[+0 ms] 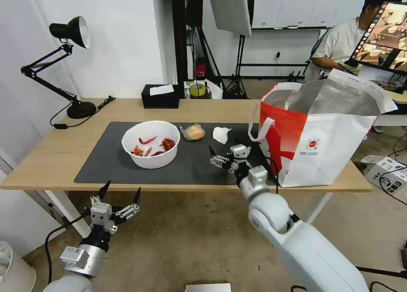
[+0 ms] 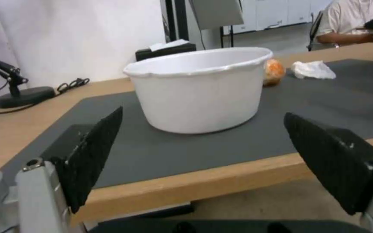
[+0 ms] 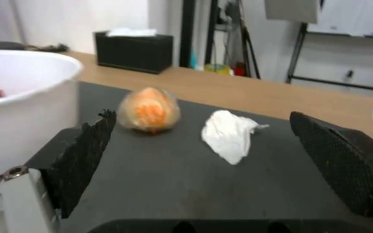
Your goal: Pick up the trash from the table and place it into the takeout bag.
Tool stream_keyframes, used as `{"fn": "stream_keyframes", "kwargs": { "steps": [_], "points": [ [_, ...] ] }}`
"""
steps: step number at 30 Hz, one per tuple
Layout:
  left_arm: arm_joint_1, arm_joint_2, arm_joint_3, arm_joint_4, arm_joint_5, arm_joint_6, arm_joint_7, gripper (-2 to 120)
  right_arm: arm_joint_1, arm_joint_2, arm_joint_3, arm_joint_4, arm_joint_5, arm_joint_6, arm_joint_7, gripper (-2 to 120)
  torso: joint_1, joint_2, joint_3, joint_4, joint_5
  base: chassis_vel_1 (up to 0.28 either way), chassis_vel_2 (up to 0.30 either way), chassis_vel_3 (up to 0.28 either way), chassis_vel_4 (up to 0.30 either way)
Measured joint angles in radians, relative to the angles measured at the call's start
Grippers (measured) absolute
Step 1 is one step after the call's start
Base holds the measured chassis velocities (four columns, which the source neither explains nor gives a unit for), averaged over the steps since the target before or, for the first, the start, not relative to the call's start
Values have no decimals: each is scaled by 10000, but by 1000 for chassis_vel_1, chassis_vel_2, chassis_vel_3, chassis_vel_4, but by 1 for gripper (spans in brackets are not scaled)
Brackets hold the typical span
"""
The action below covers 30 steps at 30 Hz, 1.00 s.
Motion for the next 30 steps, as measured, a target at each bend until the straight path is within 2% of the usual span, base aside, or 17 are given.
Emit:
{"fn": "stream_keyframes", "kwargs": {
  "steps": [11, 17, 23, 30],
  "points": [
    [-103, -17, 154, 159, 153, -75, -1, 100, 1510, 743, -558, -1604, 703, -873, 1693, 100, -1, 0, 0, 0, 0, 0, 0, 0, 0],
    [-140, -21, 155, 176, 142, -76, -2, 100, 1851, 924, -625, -1952, 909, -1062, 2020, 100, 0, 0, 0, -1, 1, 0, 0, 0, 0],
    [23, 57, 42, 58, 58, -77, -17, 100, 2930, 1466, -799, -2887, 1732, -1637, 2899, 100, 0, 0, -1, 0, 1, 0, 0, 0, 0],
    [133, 64, -17, -7, 23, -79, -27, 100, 3437, 1782, -916, -3217, 2069, -1971, 3198, 100, 0, 0, 0, 0, 1, 0, 0, 0, 0]
  ]
}}
